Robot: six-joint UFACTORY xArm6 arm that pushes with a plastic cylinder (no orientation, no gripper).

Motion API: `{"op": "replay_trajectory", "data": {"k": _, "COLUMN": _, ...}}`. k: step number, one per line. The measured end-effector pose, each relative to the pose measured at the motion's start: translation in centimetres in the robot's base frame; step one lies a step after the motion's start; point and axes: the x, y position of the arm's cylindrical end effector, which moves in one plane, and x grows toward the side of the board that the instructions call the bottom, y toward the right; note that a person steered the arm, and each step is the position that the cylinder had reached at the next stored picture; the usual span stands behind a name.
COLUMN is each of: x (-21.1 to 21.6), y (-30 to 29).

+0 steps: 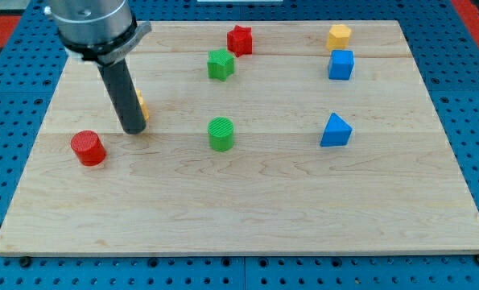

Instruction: Move the red circle towards the bottom left corner of the board

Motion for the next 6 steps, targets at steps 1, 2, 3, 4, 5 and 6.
{"op": "replay_trajectory", "data": {"k": 1, "x": 1.7, "y": -6.1}}
{"op": "replay_trajectory", "data": {"k": 2, "x": 5.4, "y": -6.5}}
{"op": "replay_trajectory", "data": {"k": 3, "x": 5.9, "y": -6.0}}
{"op": "replay_trajectory", "data": {"k": 4, "x": 5.3, "y": -4.3}}
{"op": "replay_trajectory", "data": {"k": 5, "x": 6.6, "y": -2.3}}
{"op": "replay_trajectory", "data": {"k": 6, "x": 9.5, "y": -6.7}}
